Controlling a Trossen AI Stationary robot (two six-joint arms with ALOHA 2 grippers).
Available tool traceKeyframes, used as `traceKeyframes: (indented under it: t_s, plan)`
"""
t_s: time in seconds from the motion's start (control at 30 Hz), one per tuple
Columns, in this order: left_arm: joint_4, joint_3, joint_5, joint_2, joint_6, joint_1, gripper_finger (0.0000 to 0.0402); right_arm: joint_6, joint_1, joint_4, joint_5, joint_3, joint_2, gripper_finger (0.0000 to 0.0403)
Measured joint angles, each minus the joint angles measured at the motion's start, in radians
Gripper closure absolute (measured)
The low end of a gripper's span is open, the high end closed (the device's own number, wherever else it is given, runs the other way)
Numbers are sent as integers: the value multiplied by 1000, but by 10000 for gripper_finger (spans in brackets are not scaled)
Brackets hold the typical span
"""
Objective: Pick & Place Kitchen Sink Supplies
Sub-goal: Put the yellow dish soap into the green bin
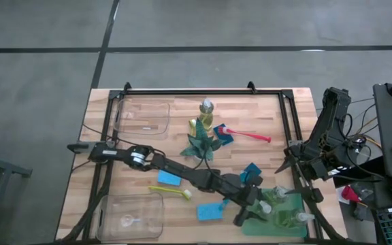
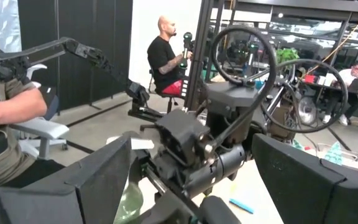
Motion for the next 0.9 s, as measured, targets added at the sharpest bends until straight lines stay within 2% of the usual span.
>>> traceKeyframes:
  t_s: [0.9]
  plan:
    - [-35,-37,-17,3,-26,2,164,3,0,0,0,-4,1,76]
